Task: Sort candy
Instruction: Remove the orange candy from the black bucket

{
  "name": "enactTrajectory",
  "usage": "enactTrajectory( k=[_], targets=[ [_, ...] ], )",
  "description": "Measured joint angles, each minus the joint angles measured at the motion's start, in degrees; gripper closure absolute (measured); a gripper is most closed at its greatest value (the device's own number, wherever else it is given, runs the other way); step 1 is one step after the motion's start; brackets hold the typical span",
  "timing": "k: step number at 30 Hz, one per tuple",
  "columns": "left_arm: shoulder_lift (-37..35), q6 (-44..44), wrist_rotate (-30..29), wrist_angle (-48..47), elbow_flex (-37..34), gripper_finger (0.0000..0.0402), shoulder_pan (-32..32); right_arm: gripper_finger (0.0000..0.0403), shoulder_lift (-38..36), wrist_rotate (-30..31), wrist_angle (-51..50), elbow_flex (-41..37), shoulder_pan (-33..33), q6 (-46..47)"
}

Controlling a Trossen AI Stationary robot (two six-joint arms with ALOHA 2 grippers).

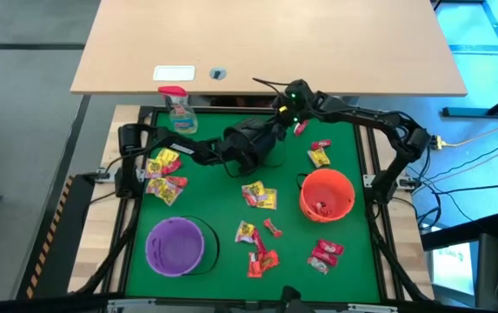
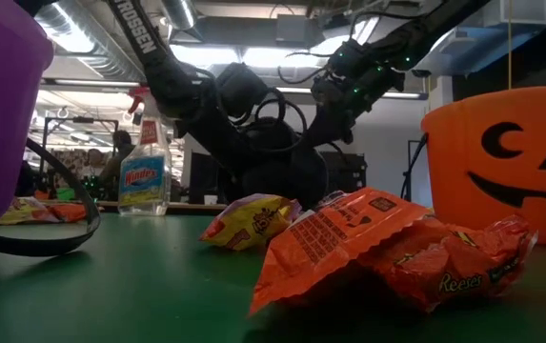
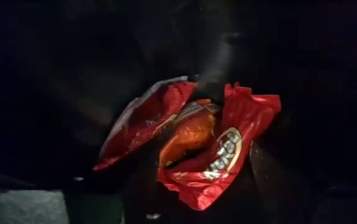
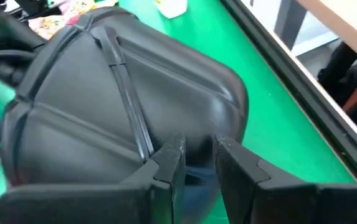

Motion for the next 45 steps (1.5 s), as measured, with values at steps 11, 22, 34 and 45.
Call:
enactTrajectory(
  k=[11,22,34,45],
  targets=[
    [0.0,-4.5,2.3,-3.6,0.0,0.0208,3.1,0.0317,0.0,1.0,0.9,0.0,2.2,-0.4],
    [0.0,-5.2,1.5,-4.9,0.0,0.0270,3.2,0.0317,0.1,-0.3,0.7,-0.1,2.4,-0.2],
    [0.0,-2.4,1.6,-5.4,0.0,0.0376,0.0,0.0317,0.1,-0.4,0.9,-0.1,2.4,-0.2],
    [-2.3,0.1,-3.0,-5.9,0.0,0.0319,-4.3,0.0317,0.1,0.0,0.4,-0.1,2.4,-0.2]
  ],
)
